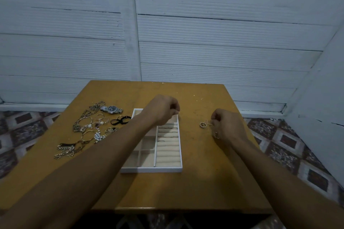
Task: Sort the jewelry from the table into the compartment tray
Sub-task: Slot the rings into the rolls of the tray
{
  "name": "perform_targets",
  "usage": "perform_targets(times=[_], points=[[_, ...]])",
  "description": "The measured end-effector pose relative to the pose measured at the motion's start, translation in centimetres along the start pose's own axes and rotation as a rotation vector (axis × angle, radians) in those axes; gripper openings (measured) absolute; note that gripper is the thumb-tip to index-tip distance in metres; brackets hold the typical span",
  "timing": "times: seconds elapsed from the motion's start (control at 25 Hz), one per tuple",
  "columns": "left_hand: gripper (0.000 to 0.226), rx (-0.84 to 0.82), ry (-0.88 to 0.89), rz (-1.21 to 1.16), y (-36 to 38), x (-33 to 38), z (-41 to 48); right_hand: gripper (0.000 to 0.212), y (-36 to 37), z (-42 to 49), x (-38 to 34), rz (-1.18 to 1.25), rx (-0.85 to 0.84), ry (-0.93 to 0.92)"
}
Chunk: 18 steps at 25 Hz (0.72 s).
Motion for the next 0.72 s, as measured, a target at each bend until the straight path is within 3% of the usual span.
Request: perform_targets(times=[0.36, 0.72], points=[[0.009, 0.027, 0.008, -0.022, 0.4, -1.8, -5.6, 0.012, 5.0, -3.5, -6.7, 0.046, -0.093, -0.146], [0.014, 0.073, 0.022, 0.033, 0.8, -0.8, -7.4, 0.013, 5.7, -4.9, -8.0, 0.013, -0.101, -0.156]])
Point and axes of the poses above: each hand's wrist, its own z-axis towards the middle knuckle, its own y-axis out of the palm, x = y × z, the point moved 10 cm from there along z, towards the middle knuckle, and after that the axes turned 14 degrees about z, right-handed, at the moved point
